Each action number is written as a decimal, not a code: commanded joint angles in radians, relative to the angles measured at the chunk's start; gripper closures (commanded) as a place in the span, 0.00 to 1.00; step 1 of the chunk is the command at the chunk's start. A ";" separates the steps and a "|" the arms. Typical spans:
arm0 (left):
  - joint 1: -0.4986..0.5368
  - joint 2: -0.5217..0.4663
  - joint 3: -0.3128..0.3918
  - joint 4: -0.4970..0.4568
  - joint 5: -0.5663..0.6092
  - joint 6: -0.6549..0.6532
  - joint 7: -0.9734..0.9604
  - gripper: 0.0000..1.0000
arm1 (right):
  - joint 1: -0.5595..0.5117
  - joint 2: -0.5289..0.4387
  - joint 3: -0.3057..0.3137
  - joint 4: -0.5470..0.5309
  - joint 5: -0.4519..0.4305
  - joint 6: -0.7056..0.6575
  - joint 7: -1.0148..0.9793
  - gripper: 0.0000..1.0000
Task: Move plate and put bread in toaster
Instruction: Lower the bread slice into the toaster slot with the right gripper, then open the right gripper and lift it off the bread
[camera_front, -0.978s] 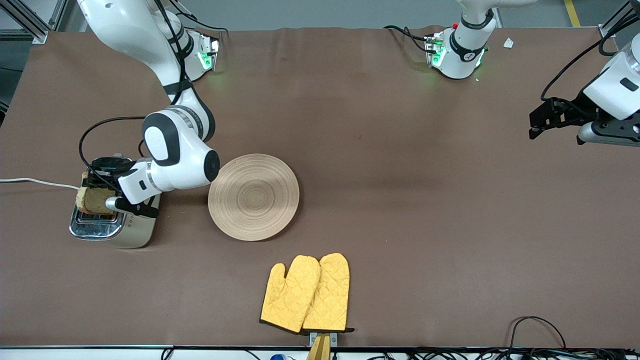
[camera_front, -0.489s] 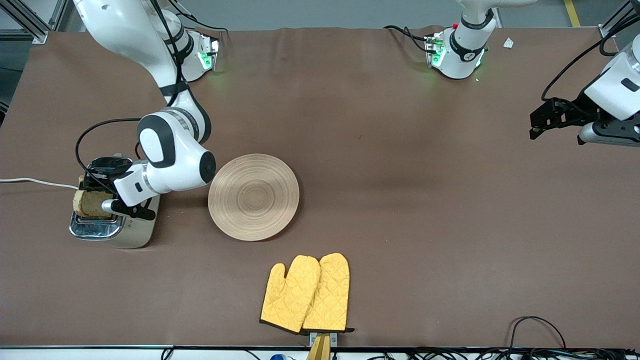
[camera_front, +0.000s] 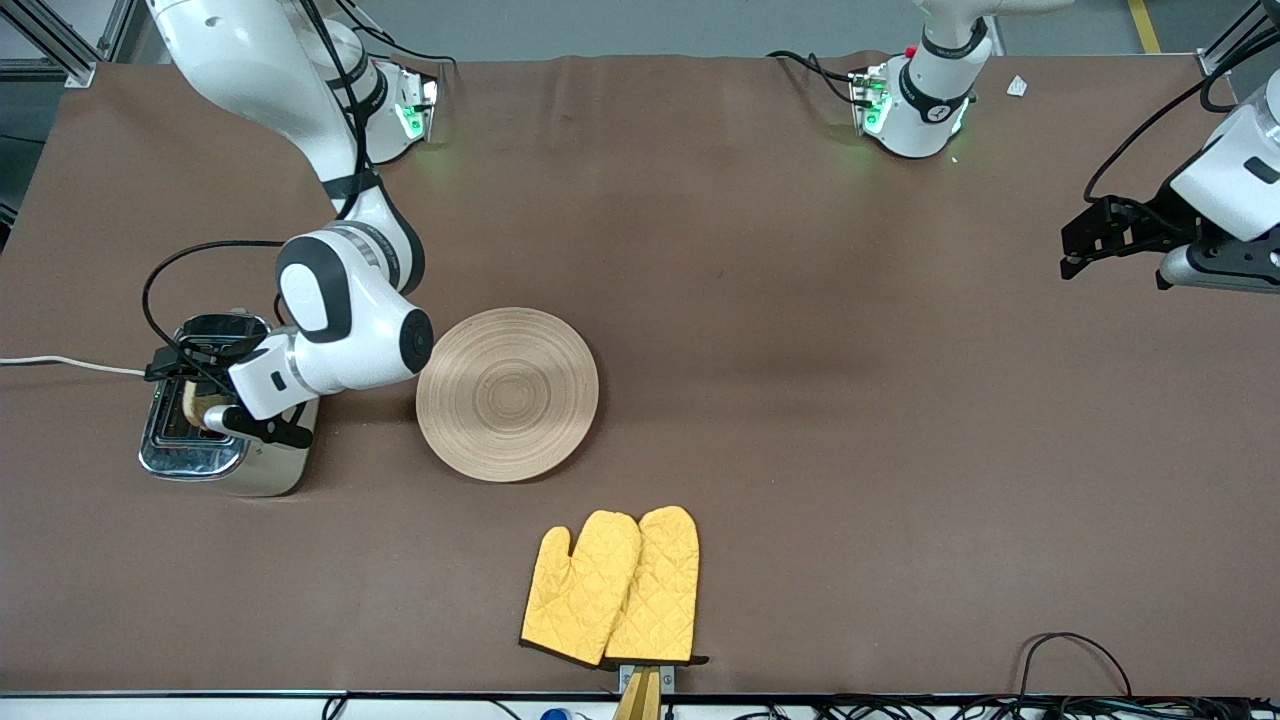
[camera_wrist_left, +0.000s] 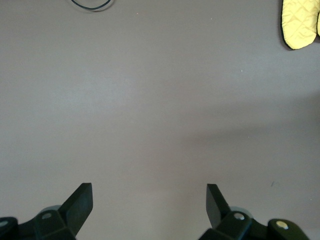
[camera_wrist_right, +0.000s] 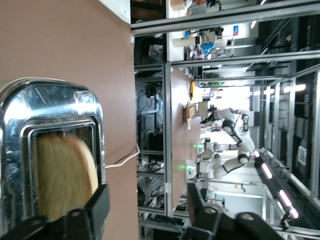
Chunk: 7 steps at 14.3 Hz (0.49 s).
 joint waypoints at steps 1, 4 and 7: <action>-0.005 0.009 0.004 0.026 -0.008 -0.019 -0.014 0.00 | -0.018 0.005 0.013 0.042 0.043 -0.005 -0.002 0.00; -0.003 0.011 0.004 0.026 -0.009 -0.019 -0.014 0.00 | -0.035 -0.003 0.014 0.114 0.182 -0.003 -0.002 0.00; -0.002 0.009 0.006 0.026 -0.005 -0.019 -0.014 0.00 | -0.073 -0.016 0.010 0.246 0.426 -0.019 -0.017 0.00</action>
